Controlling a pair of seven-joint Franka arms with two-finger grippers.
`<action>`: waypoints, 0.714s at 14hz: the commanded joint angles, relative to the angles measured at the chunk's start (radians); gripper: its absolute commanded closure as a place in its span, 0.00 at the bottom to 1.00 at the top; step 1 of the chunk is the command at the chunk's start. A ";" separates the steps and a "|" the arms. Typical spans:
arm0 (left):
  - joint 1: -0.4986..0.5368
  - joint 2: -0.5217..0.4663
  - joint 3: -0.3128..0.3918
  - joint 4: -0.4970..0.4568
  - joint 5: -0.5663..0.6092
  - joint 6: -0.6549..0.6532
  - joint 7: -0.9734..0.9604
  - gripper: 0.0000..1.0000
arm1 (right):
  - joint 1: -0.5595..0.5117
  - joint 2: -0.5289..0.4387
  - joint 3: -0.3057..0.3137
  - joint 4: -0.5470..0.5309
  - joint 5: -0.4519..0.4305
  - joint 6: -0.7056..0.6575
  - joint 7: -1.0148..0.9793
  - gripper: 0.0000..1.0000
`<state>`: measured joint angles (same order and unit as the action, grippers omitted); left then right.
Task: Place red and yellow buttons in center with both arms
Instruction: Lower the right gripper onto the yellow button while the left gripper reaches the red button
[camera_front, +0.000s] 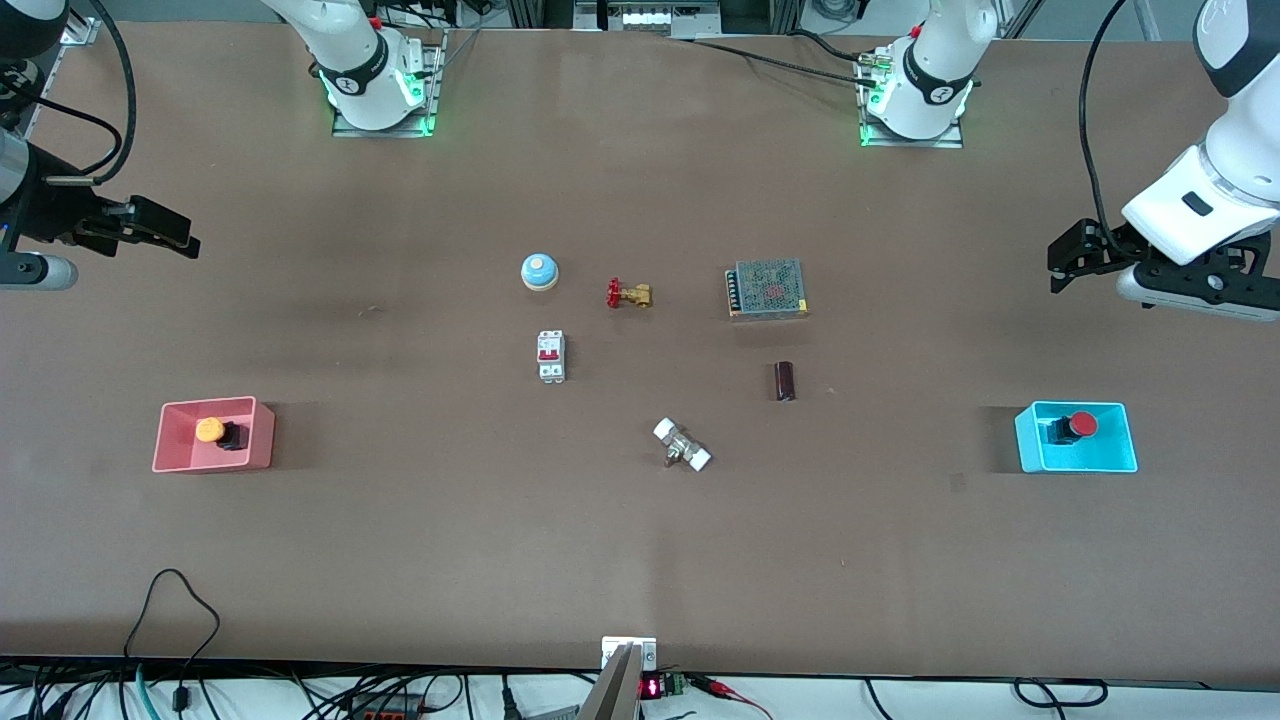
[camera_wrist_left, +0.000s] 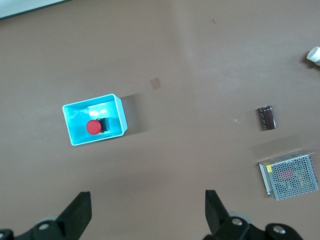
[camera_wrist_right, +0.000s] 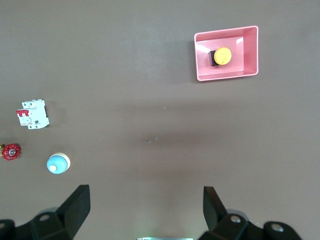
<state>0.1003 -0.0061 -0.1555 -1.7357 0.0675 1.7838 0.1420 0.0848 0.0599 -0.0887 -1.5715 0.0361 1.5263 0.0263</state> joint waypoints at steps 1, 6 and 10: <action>0.006 0.009 -0.003 0.025 0.011 -0.026 -0.001 0.00 | -0.008 0.003 0.009 0.011 -0.005 -0.002 0.009 0.00; 0.006 0.027 -0.001 0.027 0.011 -0.027 -0.001 0.00 | -0.022 0.017 0.007 0.010 -0.002 0.018 0.014 0.00; 0.010 0.092 0.007 0.080 -0.009 -0.032 -0.067 0.00 | -0.034 0.067 0.007 0.008 0.008 0.029 -0.008 0.00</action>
<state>0.1049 0.0263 -0.1534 -1.7331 0.0663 1.7776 0.1068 0.0668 0.1035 -0.0890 -1.5720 0.0369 1.5464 0.0360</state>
